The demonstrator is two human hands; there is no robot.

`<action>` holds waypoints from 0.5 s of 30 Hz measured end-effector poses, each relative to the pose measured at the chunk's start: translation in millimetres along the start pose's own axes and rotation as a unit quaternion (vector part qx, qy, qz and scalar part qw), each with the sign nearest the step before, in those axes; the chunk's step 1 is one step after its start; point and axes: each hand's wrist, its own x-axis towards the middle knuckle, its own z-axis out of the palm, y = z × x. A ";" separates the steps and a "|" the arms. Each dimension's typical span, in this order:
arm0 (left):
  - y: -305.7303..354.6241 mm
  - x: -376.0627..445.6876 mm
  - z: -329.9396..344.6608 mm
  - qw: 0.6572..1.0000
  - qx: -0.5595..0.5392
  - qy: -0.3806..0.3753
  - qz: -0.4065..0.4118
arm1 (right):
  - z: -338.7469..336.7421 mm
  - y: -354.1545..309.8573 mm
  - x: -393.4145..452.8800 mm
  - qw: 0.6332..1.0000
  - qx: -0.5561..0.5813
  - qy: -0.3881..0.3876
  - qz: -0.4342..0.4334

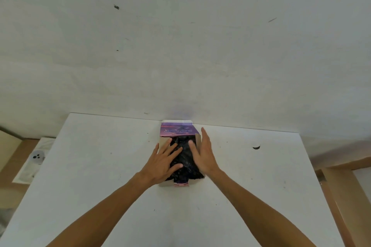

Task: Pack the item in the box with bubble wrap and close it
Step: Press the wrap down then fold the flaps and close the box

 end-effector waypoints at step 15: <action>7.0 0.6 8.5 0.931 -0.325 0.108 -0.127 | 30.0 -22.0 49.0 0.979 0.005 0.111 0.169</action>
